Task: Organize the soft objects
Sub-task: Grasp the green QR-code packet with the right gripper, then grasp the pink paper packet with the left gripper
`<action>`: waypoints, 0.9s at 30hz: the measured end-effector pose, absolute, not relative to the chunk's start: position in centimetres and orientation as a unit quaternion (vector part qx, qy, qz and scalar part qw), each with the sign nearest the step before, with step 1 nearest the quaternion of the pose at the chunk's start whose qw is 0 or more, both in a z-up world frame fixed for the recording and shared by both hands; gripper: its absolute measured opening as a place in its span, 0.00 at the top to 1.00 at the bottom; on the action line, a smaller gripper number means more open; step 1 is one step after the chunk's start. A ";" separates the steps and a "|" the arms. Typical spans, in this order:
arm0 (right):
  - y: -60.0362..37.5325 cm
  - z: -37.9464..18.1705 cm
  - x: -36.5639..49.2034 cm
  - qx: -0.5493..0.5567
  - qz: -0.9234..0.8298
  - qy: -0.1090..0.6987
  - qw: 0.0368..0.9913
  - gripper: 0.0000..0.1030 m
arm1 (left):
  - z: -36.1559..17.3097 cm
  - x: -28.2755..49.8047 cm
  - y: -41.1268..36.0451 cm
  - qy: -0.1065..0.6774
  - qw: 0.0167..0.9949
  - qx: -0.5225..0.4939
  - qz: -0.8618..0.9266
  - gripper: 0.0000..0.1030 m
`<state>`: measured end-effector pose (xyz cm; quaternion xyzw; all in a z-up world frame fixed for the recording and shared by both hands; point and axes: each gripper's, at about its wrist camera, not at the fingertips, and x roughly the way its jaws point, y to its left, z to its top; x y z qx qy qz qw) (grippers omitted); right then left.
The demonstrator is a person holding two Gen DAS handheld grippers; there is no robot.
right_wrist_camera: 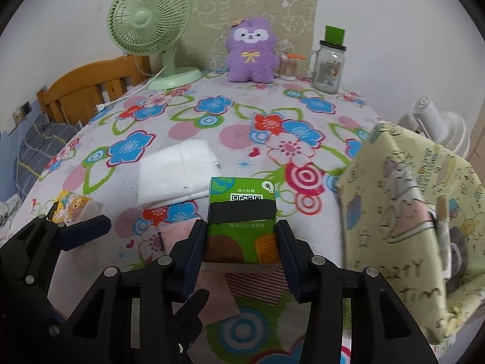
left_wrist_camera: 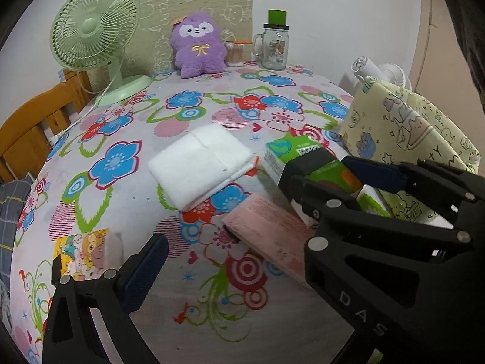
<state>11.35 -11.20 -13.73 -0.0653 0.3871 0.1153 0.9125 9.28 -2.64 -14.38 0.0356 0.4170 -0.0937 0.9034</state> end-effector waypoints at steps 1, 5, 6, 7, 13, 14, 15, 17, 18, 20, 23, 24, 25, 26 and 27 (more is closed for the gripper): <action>-11.4 -13.7 11.3 -0.067 0.112 0.385 0.914 0.52 | -14.4 9.3 -2.9 0.418 0.903 0.037 -0.095 0.01; -12.1 -13.8 11.1 -0.071 0.098 0.386 0.914 0.52 | -14.6 9.3 -3.7 0.419 0.901 0.034 -0.104 0.00; -12.3 -13.9 11.1 -0.073 0.096 0.388 0.914 0.52 | -14.7 9.3 -3.9 0.420 0.901 0.032 -0.105 0.00; -12.4 -14.0 11.1 -0.076 0.095 0.389 0.913 0.52 | -14.7 9.4 -4.0 0.421 0.900 0.031 -0.106 0.00; -12.3 -14.7 11.2 -0.070 0.099 0.405 0.906 0.52 | -15.1 9.4 -3.8 0.430 0.897 0.041 -0.090 0.01; -12.2 -14.9 11.2 -0.068 0.100 0.408 0.905 0.52 | -15.1 9.4 -3.7 0.432 0.897 0.043 -0.089 0.01; -12.1 -15.1 11.2 -0.067 0.101 0.410 0.904 0.52 | -15.3 9.3 -3.6 0.434 0.895 0.045 -0.088 0.01; -11.8 -15.3 11.0 -0.070 0.097 0.409 0.905 0.52 | -15.4 9.1 -3.4 0.435 0.895 0.048 -0.083 0.01; -11.7 -15.3 10.9 -0.072 0.096 0.408 0.905 0.52 | -15.5 9.0 -3.3 0.435 0.895 0.049 -0.082 0.01; -11.5 -15.3 10.7 -0.071 0.097 0.408 0.905 0.52 | -15.4 8.7 -3.1 0.434 0.896 0.048 -0.081 0.01; -11.1 -15.3 10.3 -0.061 0.106 0.412 0.903 0.52 | -15.4 8.3 -2.6 0.434 0.896 0.045 -0.080 0.01; -10.9 -15.3 10.2 -0.061 0.107 0.412 0.903 0.52 | -15.3 8.2 -2.4 0.434 0.896 0.044 -0.078 0.01; -10.8 -15.3 10.1 -0.059 0.109 0.413 0.902 0.52 | -15.3 8.1 -2.3 0.435 0.896 0.043 -0.077 0.01; -10.6 -15.3 9.9 -0.058 0.113 0.414 0.902 0.53 | -15.3 7.9 -2.0 0.436 0.896 0.039 -0.076 0.01; -10.5 -15.3 9.8 -0.054 0.119 0.416 0.900 0.53 | -15.3 7.9 -1.8 0.437 0.896 0.036 -0.074 0.01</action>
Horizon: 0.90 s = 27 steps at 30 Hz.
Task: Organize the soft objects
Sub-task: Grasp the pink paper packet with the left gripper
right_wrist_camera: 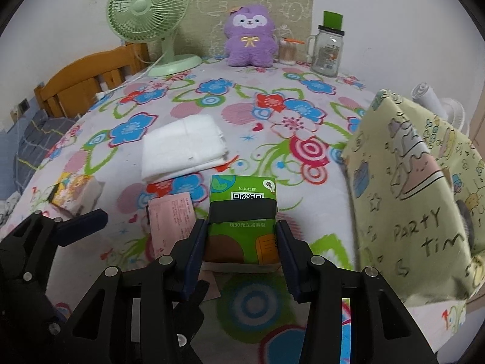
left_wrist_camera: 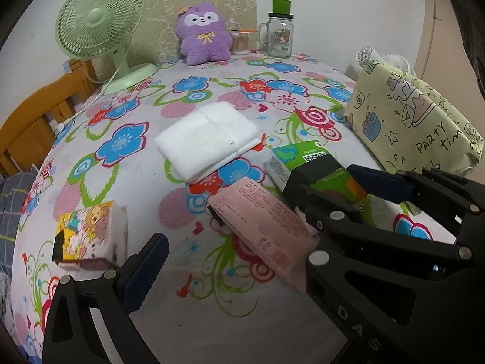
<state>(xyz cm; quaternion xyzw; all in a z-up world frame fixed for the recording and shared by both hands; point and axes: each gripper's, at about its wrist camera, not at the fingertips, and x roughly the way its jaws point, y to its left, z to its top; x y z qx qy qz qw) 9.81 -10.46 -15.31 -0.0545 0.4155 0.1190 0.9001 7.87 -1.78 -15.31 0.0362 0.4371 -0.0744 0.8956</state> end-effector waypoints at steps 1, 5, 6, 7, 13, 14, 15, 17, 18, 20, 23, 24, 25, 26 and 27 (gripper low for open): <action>-10.2 -15.3 9.7 -0.050 0.130 0.418 0.898 0.53 | -15.3 7.8 -1.6 0.438 0.895 0.034 -0.072 0.01; -9.5 -15.2 9.2 -0.048 0.149 0.419 0.894 0.53 | -15.4 7.7 -0.7 0.441 0.895 0.026 -0.060 0.01; -9.3 -15.1 9.2 -0.050 0.150 0.418 0.895 0.53 | -15.4 7.8 -0.6 0.440 0.896 0.024 -0.058 0.01; -9.3 -15.0 9.1 -0.051 0.151 0.416 0.895 0.53 | -15.4 7.8 -0.5 0.439 0.897 0.023 -0.057 0.01; -9.7 -14.5 9.5 -0.056 0.136 0.404 0.903 0.53 | -15.2 8.5 -0.9 0.433 0.899 0.021 -0.061 0.01; -9.8 -14.4 9.6 -0.056 0.133 0.402 0.904 0.53 | -15.2 8.7 -1.1 0.434 0.898 0.019 -0.063 0.02; -10.0 -14.4 9.7 -0.056 0.130 0.401 0.905 0.53 | -15.2 8.9 -1.2 0.435 0.898 0.017 -0.064 0.03; -10.3 -14.4 10.1 -0.057 0.122 0.400 0.907 0.53 | -15.3 9.2 -1.4 0.438 0.897 0.015 -0.064 0.04; -10.5 -14.4 10.3 -0.058 0.117 0.399 0.908 0.53 | -15.4 9.4 -1.6 0.439 0.896 0.016 -0.063 0.04; -10.7 -14.5 10.6 -0.058 0.111 0.398 0.909 0.53 | -15.7 9.8 -1.9 0.442 0.895 0.020 -0.059 0.07; -11.2 -14.7 11.2 -0.057 0.104 0.399 0.909 0.53 | -15.9 10.2 -2.1 0.443 0.895 0.021 -0.048 0.11; -11.4 -14.8 11.5 -0.056 0.102 0.400 0.909 0.53 | -15.9 10.4 -2.2 0.443 0.895 0.020 -0.047 0.12; -11.5 -14.9 11.6 -0.055 0.101 0.401 0.909 0.53 | -15.9 10.4 -2.2 0.443 0.895 0.019 -0.046 0.14; -11.5 -14.9 11.7 -0.054 0.100 0.402 0.909 0.53 | -15.9 10.4 -2.2 0.442 0.896 0.018 -0.045 0.17; -11.6 -15.0 11.8 -0.053 0.100 0.403 0.908 0.53 | -15.8 10.4 -2.3 0.441 0.896 0.018 -0.046 0.22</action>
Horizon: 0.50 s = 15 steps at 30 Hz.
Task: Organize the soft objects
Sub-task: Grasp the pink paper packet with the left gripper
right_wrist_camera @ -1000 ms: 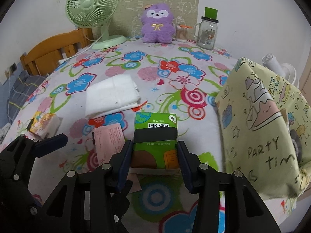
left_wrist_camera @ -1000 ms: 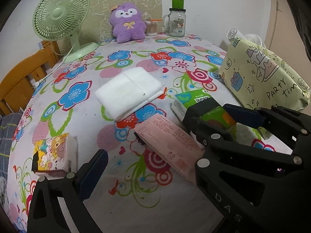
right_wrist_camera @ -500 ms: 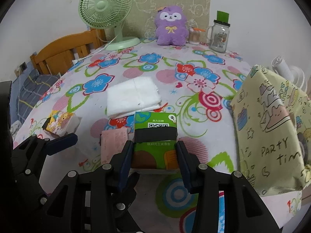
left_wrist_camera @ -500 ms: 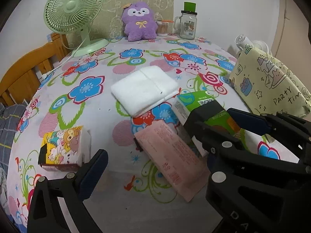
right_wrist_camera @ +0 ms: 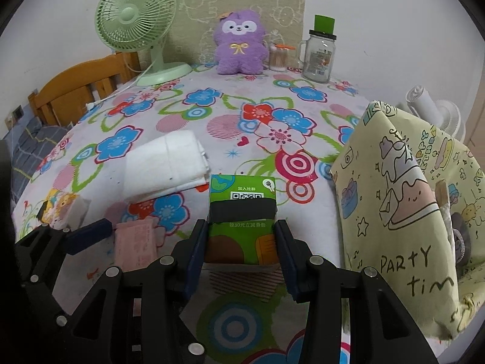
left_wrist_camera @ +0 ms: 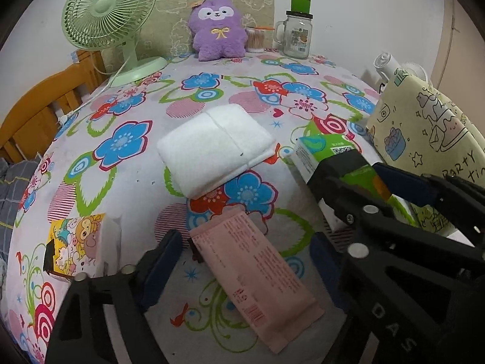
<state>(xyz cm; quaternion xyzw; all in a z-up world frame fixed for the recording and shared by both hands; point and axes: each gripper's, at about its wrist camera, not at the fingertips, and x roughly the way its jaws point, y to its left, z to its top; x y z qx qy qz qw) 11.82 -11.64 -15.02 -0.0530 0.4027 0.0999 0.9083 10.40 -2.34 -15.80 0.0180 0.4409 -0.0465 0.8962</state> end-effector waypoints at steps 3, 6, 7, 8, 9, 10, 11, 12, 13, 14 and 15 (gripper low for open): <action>-11.7 -15.3 12.1 -0.050 0.102 0.406 0.907 0.53 | -15.6 10.2 -2.6 0.440 0.897 0.018 -0.052 0.35; -11.6 -15.3 12.0 -0.049 0.104 0.407 0.906 0.53 | -15.5 9.9 -2.6 0.437 0.898 0.017 -0.052 0.44; -11.6 -15.3 12.0 -0.049 0.105 0.407 0.906 0.53 | -15.5 9.8 -2.6 0.438 0.897 0.017 -0.051 0.44; -11.6 -15.3 11.9 -0.049 0.105 0.407 0.906 0.53 | -15.5 9.7 -2.5 0.440 0.897 0.016 -0.049 0.44; -11.6 -15.3 11.9 -0.048 0.105 0.407 0.906 0.53 | -15.4 9.7 -2.5 0.441 0.896 0.015 -0.047 0.44; -11.6 -15.3 11.8 -0.048 0.107 0.407 0.906 0.53 | -15.4 9.5 -2.4 0.442 0.896 0.015 -0.046 0.44; -11.6 -15.3 11.7 -0.048 0.107 0.407 0.906 0.53 | -15.4 9.4 -2.4 0.442 0.896 0.014 -0.045 0.44; -11.5 -15.3 11.6 -0.048 0.108 0.407 0.906 0.53 | -15.4 9.3 -2.4 0.442 0.896 0.015 -0.044 0.46; -11.4 -15.2 11.4 -0.049 0.110 0.406 0.906 0.53 | -15.4 9.1 -2.4 0.443 0.896 0.014 -0.045 0.47; -11.4 -15.2 11.3 -0.049 0.111 0.406 0.906 0.53 | -15.4 9.0 -2.4 0.443 0.895 0.014 -0.045 0.49; -11.3 -15.2 11.2 -0.049 0.112 0.405 0.906 0.53 | -15.4 8.9 -2.4 0.443 0.895 0.014 -0.046 0.50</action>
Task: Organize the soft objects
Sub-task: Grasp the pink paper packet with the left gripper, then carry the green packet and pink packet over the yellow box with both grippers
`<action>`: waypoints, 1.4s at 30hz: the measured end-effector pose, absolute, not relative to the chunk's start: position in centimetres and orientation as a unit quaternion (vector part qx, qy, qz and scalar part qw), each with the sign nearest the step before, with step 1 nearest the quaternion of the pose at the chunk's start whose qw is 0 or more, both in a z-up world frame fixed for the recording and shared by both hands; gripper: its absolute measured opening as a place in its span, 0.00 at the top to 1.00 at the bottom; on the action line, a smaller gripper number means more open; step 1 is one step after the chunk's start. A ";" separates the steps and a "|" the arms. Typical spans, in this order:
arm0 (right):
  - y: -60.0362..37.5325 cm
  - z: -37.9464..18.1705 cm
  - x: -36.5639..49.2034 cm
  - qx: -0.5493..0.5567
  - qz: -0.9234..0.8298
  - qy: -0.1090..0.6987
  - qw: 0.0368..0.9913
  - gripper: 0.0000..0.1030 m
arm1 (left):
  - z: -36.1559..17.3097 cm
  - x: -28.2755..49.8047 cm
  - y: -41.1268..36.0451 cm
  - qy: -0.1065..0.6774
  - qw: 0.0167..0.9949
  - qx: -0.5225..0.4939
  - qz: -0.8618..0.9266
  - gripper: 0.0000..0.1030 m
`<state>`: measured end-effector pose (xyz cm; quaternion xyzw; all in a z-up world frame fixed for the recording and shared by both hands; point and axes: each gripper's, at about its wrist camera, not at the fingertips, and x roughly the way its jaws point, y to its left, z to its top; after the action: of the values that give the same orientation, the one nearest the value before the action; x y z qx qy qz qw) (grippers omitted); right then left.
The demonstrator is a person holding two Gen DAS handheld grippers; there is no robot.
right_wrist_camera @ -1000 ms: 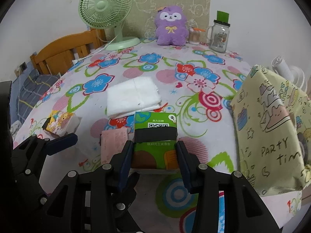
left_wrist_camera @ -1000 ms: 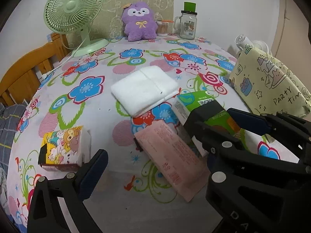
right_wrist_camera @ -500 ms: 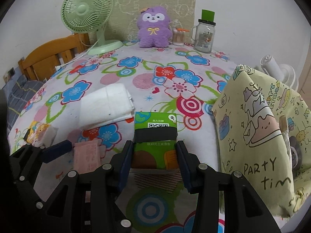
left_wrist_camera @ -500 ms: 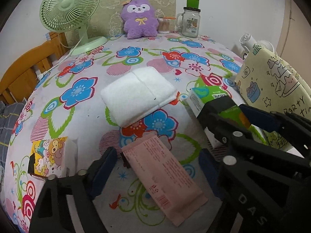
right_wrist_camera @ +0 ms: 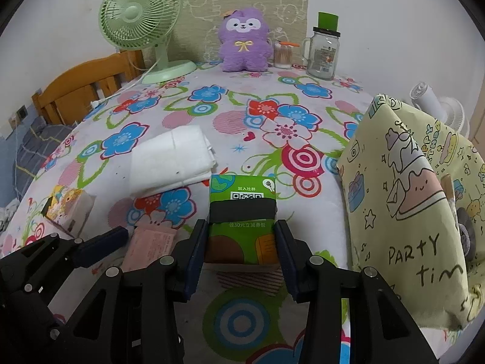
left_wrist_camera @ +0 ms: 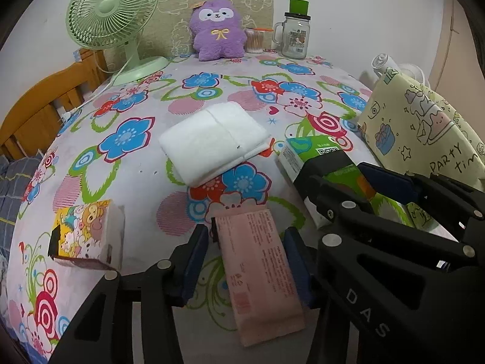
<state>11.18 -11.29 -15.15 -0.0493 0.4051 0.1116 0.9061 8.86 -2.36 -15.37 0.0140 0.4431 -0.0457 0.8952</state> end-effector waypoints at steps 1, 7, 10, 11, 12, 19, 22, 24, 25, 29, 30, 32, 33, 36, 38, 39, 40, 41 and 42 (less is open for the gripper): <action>-11.3 -15.1 11.1 -0.049 0.112 0.405 0.906 0.53 | -15.4 8.7 -2.3 0.444 0.895 0.014 -0.046 0.51; -11.0 -14.8 10.3 -0.051 0.114 0.400 0.908 0.53 | -15.4 7.9 -2.1 0.444 0.895 0.010 -0.044 0.54; -10.9 -14.7 10.1 -0.052 0.115 0.400 0.908 0.53 | -15.3 7.7 -2.0 0.445 0.894 0.007 -0.050 0.61; -10.9 -14.7 10.0 -0.052 0.115 0.399 0.908 0.53 | -15.3 7.6 -1.9 0.445 0.894 0.004 -0.050 0.62; -10.8 -14.7 9.9 -0.053 0.115 0.399 0.908 0.53 | -15.2 7.6 -1.8 0.446 0.894 -0.004 -0.052 0.62; -10.8 -14.0 9.3 -0.050 0.118 0.391 0.911 0.53 | -14.4 7.2 -1.9 0.435 0.899 0.000 -0.053 0.62; -11.1 -13.5 9.1 -0.047 0.117 0.386 0.914 0.53 | -13.7 7.1 -2.1 0.429 0.902 0.004 -0.053 0.62; -11.2 -13.1 9.0 -0.044 0.116 0.382 0.916 0.53 | -13.3 7.0 -2.2 0.424 0.904 0.006 -0.054 0.62; -11.2 -12.8 8.9 -0.043 0.116 0.379 0.917 0.53 | -13.0 7.0 -2.3 0.421 0.905 0.007 -0.055 0.62; -11.5 -11.7 8.6 -0.042 0.113 0.368 0.922 0.53 | -11.9 6.8 -2.5 0.411 0.910 0.010 -0.058 0.62; -11.6 -11.4 8.5 -0.042 0.112 0.365 0.923 0.53 | -11.6 6.7 -2.6 0.408 0.911 0.011 -0.059 0.62; -11.7 -10.7 8.2 -0.044 0.111 0.359 0.925 0.53 | -11.0 6.6 -2.7 0.402 0.914 0.013 -0.060 0.62; -11.8 -10.4 8.1 -0.045 0.111 0.356 0.927 0.53 | -10.7 6.4 -2.8 0.399 0.915 0.013 -0.060 0.62; -11.9 -9.5 7.8 -0.044 0.110 0.347 0.930 0.53 | -9.8 6.2 -3.0 0.390 0.919 0.016 -0.061 0.62; -12.1 -8.9 7.5 -0.043 0.109 0.342 0.932 0.53 | -9.1 6.0 -3.1 0.384 0.921 0.018 -0.061 0.62; -12.2 -8.7 7.5 -0.043 0.109 0.339 0.933 0.53 | -8.9 6.0 -3.2 0.382 0.922 0.019 -0.061 0.62; -12.2 -8.3 7.4 -0.042 0.109 0.336 0.934 0.53 | -8.5 5.9 -3.3 0.379 0.923 0.021 -0.061 0.62; -12.3 -8.0 7.3 -0.041 0.109 0.333 0.936 0.53 | -8.3 5.8 -3.3 0.377 0.924 0.022 -0.060 0.62; -12.4 -7.7 7.2 -0.040 0.109 0.331 0.936 0.53 | -8.0 5.8 -3.4 0.374 0.925 0.024 -0.061 0.62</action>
<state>7.22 -12.38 -7.72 -0.0398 0.3309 0.1094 0.9365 5.78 -3.37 -7.98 0.0237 0.3737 -0.0608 0.9252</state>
